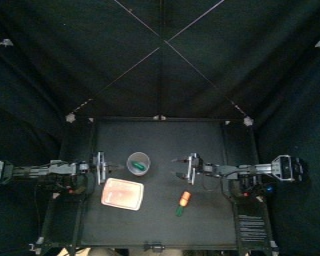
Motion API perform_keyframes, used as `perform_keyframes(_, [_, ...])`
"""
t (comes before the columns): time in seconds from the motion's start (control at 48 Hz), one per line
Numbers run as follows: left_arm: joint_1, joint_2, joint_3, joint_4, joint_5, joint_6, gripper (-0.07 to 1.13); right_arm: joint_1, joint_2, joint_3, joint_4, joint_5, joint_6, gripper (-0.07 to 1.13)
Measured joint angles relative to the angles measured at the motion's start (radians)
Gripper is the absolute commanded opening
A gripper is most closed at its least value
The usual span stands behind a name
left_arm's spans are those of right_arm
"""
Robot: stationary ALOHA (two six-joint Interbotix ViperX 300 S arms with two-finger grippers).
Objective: Pick the green pepper then place it in the grey bowl
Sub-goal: Drop green pepper in the grey bowl and return to neutral
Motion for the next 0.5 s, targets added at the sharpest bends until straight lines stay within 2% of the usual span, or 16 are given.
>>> perform_keyframes(0.5, [0.015, 0.002, 0.005, 0.000, -0.003, 0.000, 0.02, 0.000, 0.000, 0.017, -0.017, 0.000, 0.003, 0.94])
